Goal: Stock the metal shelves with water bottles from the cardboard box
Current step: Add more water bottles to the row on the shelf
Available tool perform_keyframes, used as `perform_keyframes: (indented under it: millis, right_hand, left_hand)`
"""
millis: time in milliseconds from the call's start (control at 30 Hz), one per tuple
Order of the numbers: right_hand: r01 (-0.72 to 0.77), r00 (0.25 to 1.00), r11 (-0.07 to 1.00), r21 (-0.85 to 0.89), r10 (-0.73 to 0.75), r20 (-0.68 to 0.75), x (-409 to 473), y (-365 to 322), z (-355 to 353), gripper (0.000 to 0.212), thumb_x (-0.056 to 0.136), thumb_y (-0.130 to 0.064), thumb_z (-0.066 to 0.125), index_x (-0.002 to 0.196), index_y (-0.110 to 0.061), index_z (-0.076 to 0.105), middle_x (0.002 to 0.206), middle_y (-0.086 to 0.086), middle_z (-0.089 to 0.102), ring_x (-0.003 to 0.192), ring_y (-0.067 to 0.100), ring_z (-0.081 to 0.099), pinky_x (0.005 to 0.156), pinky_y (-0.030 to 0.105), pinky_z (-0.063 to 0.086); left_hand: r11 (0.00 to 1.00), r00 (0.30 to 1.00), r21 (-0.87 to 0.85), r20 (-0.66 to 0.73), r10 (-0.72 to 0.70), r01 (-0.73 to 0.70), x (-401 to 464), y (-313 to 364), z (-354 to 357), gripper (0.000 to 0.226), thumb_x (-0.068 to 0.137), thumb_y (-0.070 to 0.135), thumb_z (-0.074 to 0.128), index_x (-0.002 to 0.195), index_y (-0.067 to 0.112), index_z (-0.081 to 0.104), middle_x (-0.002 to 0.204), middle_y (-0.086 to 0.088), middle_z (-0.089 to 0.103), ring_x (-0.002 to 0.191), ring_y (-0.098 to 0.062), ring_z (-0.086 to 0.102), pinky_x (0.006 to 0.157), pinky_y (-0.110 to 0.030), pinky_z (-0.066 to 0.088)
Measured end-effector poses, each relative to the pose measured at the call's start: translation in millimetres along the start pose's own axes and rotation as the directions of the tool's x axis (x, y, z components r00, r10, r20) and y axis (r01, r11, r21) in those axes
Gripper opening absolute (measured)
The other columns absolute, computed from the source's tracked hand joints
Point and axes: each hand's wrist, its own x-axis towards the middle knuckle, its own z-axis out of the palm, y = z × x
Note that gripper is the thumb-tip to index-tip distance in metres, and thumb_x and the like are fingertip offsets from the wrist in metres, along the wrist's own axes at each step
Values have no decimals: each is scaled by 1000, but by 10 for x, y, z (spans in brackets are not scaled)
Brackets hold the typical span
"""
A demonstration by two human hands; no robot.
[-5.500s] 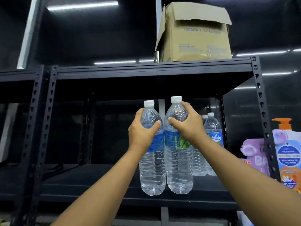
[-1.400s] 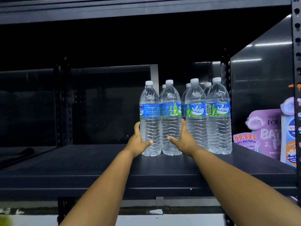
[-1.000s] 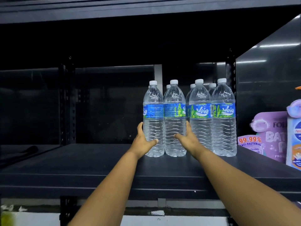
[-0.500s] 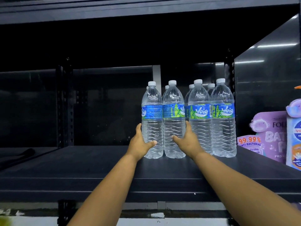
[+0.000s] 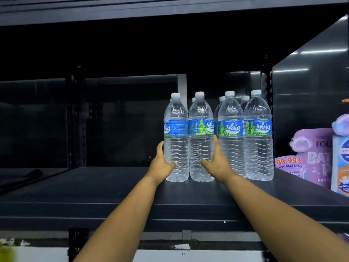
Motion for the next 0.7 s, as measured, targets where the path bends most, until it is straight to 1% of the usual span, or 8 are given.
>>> perform_keyframes:
  millis: [133,233,333,433,500,533,600,700]
  right_hand:
    - [-4,1000,1000,-29,4,-19,2,10,5,105,83,-22,75,154,-20,-3,157,13,20,143,28,23,113,33,22]
    - [-4,1000,1000,-29,3,-16,-10,-1,-8,104,83,-24,74,154,-21,-3,156,14,21,143,28,23,112,32,21]
    - [6,1000,1000,29,-6,-16,-6,-32,-4,96,87,-19,67,154,-22,-2,159,8,17,145,25,20,112,31,20]
    - [11,1000,998,58,-11,4,-1,-25,6,94,90,-9,60,154,-26,-6,161,4,11,145,24,21,107,25,21]
    - [8,1000,1000,20,-8,-3,-13,-19,-4,94,90,-7,61,153,-27,-6,159,8,14,137,28,35,102,23,25]
    - [5,1000,1000,-7,-5,-13,-19,-21,-13,95,90,-9,63,154,-27,-5,158,12,16,134,30,39,103,25,27]
    - [5,999,999,-39,-7,-38,-26,-31,-21,98,88,-14,68,154,-29,-4,155,16,19,137,31,34,108,33,29]
    - [10,999,999,-40,-12,-42,-20,-18,-11,100,86,-19,71,154,-28,-2,157,14,17,143,29,23,111,36,25]
  left_hand:
    - [999,999,48,-50,-1,3,-19,-15,-26,97,81,20,78,152,22,11,127,-5,57,117,-21,55,94,-28,40]
    - [999,999,40,-35,-27,29,-11,2,-16,94,80,20,78,151,26,15,126,-2,55,118,-21,54,101,-35,43]
    - [998,999,-54,17,-43,44,5,15,9,90,82,16,69,149,37,13,123,10,58,115,-15,58,103,-42,46]
    - [995,997,-86,51,-53,57,15,-2,11,89,87,15,61,151,42,6,126,10,59,114,-15,59,104,-45,46]
    - [997,999,-67,36,-32,34,-13,23,1,86,90,13,62,151,37,7,128,7,58,115,-15,58,103,-40,46]
    - [999,1000,-51,12,-17,18,-24,34,-4,86,90,13,65,152,33,9,124,5,59,112,-14,58,100,-34,45]
    - [1000,999,5,-39,12,-12,-42,57,-10,88,86,14,71,152,25,13,116,4,59,106,-13,57,90,-25,41]
    - [1000,998,8,-66,12,-11,-37,55,-15,97,81,18,78,153,21,12,124,-4,58,105,-14,56,87,-22,40]
